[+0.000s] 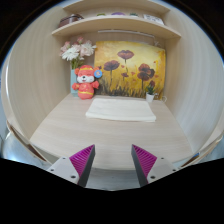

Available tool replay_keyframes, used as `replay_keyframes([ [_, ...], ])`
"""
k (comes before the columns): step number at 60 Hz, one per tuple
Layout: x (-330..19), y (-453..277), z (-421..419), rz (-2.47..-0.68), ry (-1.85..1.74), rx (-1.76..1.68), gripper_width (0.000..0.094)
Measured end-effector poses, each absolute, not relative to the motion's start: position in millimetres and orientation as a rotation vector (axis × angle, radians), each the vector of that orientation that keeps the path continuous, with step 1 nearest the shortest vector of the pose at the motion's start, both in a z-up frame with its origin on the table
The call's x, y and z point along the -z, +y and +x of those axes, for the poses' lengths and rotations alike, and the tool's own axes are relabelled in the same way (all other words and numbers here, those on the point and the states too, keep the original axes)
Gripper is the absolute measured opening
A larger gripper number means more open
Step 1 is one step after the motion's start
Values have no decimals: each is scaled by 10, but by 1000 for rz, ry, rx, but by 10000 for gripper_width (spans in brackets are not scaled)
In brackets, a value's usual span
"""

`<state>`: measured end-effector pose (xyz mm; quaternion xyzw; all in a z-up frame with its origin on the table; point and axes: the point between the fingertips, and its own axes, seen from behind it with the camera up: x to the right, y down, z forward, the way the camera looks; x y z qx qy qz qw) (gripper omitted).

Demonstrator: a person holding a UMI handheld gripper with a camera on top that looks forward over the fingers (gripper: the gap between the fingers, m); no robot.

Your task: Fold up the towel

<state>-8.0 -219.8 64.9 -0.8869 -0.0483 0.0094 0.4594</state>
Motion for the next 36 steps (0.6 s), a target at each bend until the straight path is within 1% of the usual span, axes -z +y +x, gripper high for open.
replay_keyframes([
  [5, -547, -1772, -414, -2199, -139, -50, 723],
  [14, -471, -922, -885, -2201, -162, -80, 732],
  [25, -356, 94, -1197, -2215, -153, -65, 727],
  [31, -192, 512, -1348, -2237, -125, -85, 720],
  [36, -16, 683, -1396, -2278, -133, -60, 704],
])
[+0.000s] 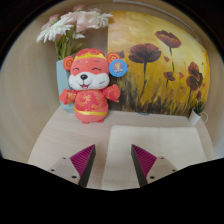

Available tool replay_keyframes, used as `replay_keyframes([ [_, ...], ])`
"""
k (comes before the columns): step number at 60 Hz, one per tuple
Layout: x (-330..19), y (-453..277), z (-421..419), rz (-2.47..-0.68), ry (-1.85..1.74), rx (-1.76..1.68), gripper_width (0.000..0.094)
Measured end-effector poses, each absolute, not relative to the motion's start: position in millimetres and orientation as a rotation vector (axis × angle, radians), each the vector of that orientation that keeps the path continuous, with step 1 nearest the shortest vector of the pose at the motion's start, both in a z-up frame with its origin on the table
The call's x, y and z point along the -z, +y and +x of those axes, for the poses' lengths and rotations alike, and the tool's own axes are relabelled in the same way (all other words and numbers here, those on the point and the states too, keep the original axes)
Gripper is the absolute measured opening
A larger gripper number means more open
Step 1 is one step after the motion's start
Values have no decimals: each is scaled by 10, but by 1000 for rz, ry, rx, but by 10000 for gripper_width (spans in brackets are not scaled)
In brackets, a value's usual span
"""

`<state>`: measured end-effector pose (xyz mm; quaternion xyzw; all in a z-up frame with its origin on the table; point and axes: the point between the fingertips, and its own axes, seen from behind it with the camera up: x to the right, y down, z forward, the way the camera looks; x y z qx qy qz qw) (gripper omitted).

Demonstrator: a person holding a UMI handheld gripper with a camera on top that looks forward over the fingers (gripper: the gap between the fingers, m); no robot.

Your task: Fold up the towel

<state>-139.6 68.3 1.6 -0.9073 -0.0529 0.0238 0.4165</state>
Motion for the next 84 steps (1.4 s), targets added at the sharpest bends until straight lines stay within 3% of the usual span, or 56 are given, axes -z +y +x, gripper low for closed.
replay_keyframes([
  [5, 98, 745, -1316, -2297, -123, 11, 601],
  [9, 106, 752, -1207, -2290, -106, 76, 406],
  [15, 119, 731, -1193, -2291, -107, 85, 326],
  [19, 118, 727, -1054, -2305, -102, 149, 76],
  [26, 139, 727, -1058, -2339, -161, 147, 36],
  [34, 11, 708, -1064, -2373, -153, 75, 31],
  [45, -933, 770, -380, -2252, -249, 234, 33],
  [52, -1292, 694, 393, -2221, -245, 336, 33],
  [58, -1239, 638, 1028, -2209, -209, 330, 54],
  [60, -1131, 620, 1205, -2215, -191, 318, 109],
  [64, -814, 547, 1589, -2254, -163, 339, 328],
  [67, -592, 429, 1819, -2310, -168, 386, 422],
  [74, -463, 293, 1981, -2346, -191, 379, 546],
  [84, -830, 211, 1777, -2273, -140, 289, 626],
])
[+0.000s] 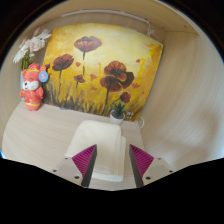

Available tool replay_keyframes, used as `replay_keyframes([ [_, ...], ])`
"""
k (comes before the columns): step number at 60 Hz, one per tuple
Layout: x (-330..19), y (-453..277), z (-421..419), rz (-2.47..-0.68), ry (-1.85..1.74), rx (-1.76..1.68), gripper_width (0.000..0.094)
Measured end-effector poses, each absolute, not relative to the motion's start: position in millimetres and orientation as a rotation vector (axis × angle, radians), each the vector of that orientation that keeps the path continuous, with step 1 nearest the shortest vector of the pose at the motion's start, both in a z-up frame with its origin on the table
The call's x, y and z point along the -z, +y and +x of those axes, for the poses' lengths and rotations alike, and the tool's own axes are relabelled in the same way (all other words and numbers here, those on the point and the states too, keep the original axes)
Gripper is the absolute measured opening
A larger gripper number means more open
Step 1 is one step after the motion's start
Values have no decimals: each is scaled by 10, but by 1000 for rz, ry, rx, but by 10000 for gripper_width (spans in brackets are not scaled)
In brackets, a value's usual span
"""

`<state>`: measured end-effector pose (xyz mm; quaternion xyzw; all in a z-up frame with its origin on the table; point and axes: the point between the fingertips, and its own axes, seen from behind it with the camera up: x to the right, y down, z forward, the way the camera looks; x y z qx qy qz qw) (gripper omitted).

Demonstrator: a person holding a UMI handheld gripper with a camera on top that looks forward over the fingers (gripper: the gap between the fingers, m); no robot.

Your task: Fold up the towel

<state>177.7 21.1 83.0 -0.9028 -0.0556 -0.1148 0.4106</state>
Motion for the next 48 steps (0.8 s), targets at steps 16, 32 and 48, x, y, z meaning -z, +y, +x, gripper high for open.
replay_keyframes([
  [16, -1903, -241, 983, -2125, -77, 100, 711],
  [32, -2318, -1179, 228, -2041, -19, -37, 770],
  [48, -2232, -2056, -85, -2066, -32, -4, 785],
])
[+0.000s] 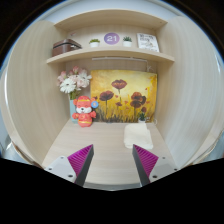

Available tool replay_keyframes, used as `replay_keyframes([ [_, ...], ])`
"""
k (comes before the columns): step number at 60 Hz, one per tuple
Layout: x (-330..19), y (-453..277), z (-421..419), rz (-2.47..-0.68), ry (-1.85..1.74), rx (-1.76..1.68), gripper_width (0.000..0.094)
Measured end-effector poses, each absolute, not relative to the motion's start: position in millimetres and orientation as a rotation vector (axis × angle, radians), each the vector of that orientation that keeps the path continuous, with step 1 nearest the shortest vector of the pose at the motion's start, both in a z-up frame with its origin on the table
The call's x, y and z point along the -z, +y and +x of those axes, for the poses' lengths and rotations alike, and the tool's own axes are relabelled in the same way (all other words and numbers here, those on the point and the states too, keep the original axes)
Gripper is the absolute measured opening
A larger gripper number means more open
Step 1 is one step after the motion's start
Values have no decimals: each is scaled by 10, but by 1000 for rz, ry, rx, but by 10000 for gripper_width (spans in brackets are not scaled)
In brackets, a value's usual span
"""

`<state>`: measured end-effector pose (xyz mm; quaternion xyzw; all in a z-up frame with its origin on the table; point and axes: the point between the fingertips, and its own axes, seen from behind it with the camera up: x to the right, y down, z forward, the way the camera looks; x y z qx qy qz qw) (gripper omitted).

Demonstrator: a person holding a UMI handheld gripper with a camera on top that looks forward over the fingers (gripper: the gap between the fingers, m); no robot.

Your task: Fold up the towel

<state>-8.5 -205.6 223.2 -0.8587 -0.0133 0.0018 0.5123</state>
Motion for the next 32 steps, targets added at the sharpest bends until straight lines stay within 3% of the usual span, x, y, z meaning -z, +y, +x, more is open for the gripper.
replay_keyframes([
  [32, -2116, -2632, -257, -2082, -41, -4, 785],
])
